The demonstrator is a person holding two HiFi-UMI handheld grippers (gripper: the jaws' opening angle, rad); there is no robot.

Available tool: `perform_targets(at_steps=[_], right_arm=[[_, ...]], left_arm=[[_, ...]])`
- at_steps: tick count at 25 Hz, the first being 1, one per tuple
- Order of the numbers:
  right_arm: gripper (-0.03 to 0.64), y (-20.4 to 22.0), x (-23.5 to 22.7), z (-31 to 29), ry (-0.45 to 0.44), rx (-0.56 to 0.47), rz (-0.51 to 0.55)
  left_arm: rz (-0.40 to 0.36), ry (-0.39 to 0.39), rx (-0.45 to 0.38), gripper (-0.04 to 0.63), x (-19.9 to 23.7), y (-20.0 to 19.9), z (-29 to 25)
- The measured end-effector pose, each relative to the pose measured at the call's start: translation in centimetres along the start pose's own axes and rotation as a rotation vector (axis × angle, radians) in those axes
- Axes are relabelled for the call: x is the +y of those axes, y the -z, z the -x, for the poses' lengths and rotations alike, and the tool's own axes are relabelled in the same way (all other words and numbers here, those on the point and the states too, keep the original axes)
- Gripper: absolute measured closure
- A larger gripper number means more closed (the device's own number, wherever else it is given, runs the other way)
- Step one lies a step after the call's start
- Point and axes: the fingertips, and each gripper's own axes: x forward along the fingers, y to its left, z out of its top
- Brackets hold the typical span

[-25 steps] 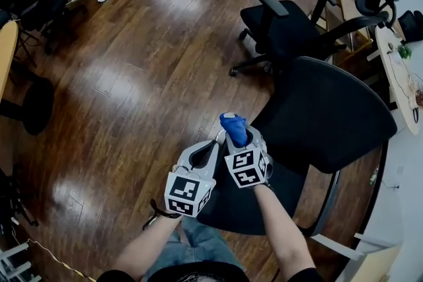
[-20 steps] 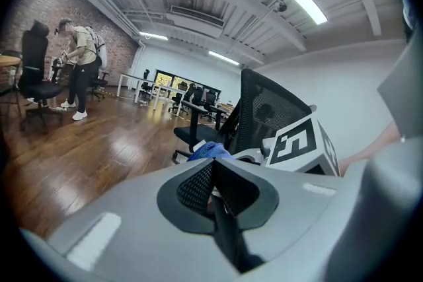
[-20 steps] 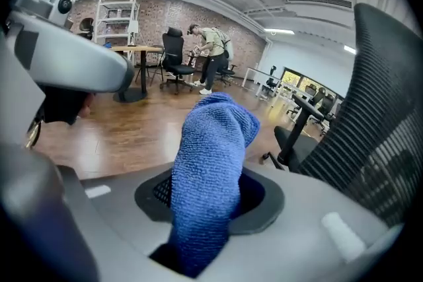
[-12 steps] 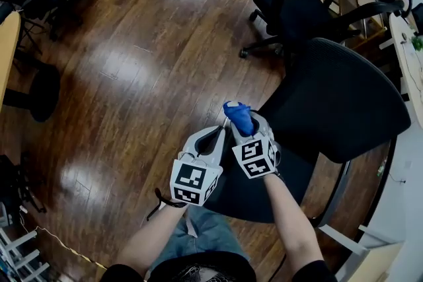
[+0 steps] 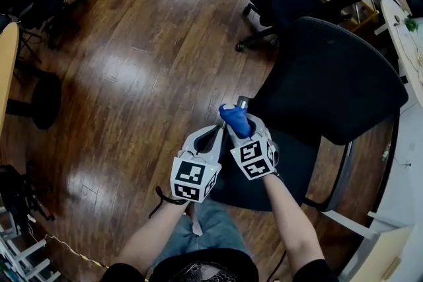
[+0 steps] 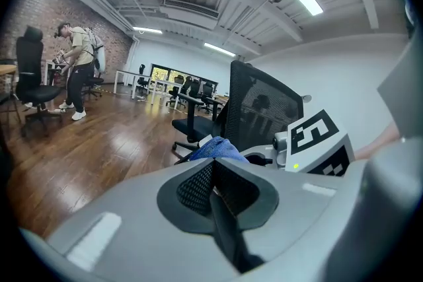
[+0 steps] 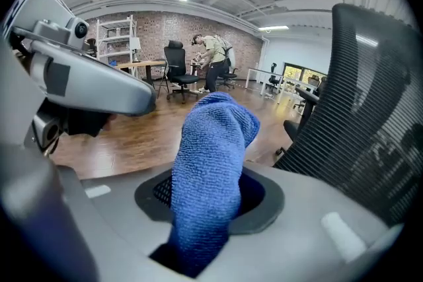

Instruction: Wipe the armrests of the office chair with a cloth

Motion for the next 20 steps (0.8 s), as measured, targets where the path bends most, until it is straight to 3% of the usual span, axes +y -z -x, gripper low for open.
perform_targets(at_steps=[20], right_arm=[[0.479, 4.3, 10.3, 7.1, 0.048, 0.006, -0.113]], left_arm=[[-0.064, 0.084, 0.041, 0.591, -3.2, 4.5, 8.3]])
